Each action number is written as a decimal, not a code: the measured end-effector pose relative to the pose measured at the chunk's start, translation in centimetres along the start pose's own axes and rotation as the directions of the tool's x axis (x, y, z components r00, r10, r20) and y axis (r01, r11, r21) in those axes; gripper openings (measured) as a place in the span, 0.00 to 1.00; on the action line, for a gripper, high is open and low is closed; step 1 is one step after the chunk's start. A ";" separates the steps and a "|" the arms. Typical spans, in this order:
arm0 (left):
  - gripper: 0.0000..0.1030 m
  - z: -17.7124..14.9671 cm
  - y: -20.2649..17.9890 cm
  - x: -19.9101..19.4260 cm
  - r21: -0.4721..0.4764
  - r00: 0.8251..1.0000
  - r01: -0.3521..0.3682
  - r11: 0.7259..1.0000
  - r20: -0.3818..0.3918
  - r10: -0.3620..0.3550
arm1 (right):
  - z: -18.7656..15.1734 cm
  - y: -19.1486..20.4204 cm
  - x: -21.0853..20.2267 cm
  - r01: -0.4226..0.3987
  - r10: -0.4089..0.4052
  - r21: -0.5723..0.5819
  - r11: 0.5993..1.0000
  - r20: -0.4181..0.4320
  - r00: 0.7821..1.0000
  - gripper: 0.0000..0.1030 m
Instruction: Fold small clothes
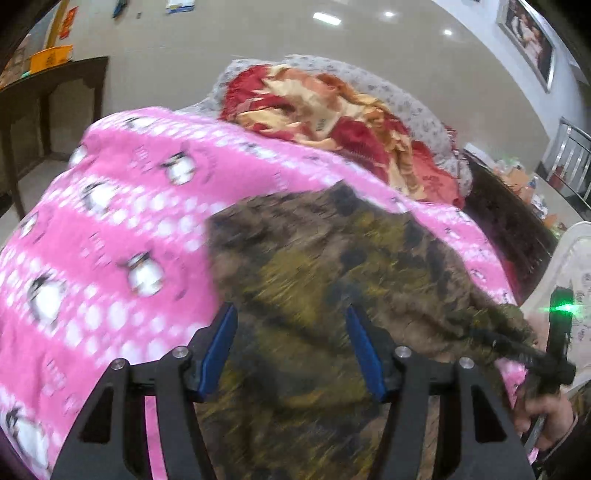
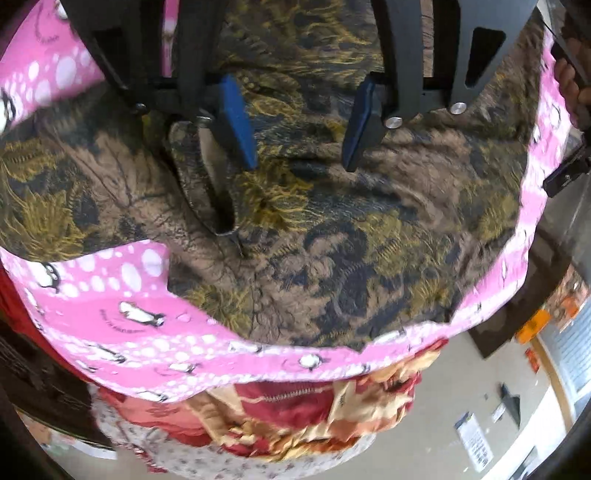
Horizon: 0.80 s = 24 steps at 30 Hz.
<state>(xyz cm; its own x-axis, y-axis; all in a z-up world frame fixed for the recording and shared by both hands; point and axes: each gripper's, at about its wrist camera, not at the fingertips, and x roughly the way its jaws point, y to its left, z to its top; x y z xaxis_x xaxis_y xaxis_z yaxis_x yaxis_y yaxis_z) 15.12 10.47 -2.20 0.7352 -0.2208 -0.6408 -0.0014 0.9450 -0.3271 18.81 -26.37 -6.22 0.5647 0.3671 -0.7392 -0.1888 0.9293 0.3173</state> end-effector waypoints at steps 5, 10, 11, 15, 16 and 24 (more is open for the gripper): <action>0.59 0.8 -1.2 6.2 0.078 0.991 -0.111 0.991 -0.061 0.116 | -0.3 0.2 2.5 0.139 -0.141 -0.097 0.986 -0.015 0.990 0.69; 0.66 -1.2 0.0 8.9 0.087 0.982 -0.155 0.984 -0.093 0.163 | 0.3 -1.6 2.0 0.133 -0.134 -0.017 0.991 -0.071 0.988 0.69; 0.69 -1.3 -0.3 9.0 0.106 0.981 -0.163 0.981 -0.089 0.173 | 0.6 -1.1 1.8 0.112 -0.113 -0.021 0.994 -0.054 0.992 0.69; 0.70 -1.0 -1.3 8.1 0.118 0.978 -0.172 0.978 -0.095 0.184 | 0.1 2.0 1.4 0.027 -0.028 -0.032 0.999 -0.033 0.999 0.74; 0.70 -1.0 -1.5 7.2 0.101 0.982 -0.154 0.983 -0.092 0.164 | -0.5 2.3 1.5 0.031 -0.034 -0.048 0.998 -0.043 0.999 0.75; 0.76 -5.3 -3.1 5.3 0.159 0.985 -0.099 0.982 -0.126 0.120 | -6.3 5.1 1.9 0.193 -0.228 -0.244 0.950 -0.124 0.966 0.96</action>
<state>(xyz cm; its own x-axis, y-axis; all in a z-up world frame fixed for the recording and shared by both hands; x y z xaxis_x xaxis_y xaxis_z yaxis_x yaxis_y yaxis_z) 15.42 5.12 -8.26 0.6387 -0.1345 -0.7576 0.0335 0.9885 -0.1473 13.83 -20.68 -9.77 0.4886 0.1471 -0.8600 -0.2658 0.9639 0.0138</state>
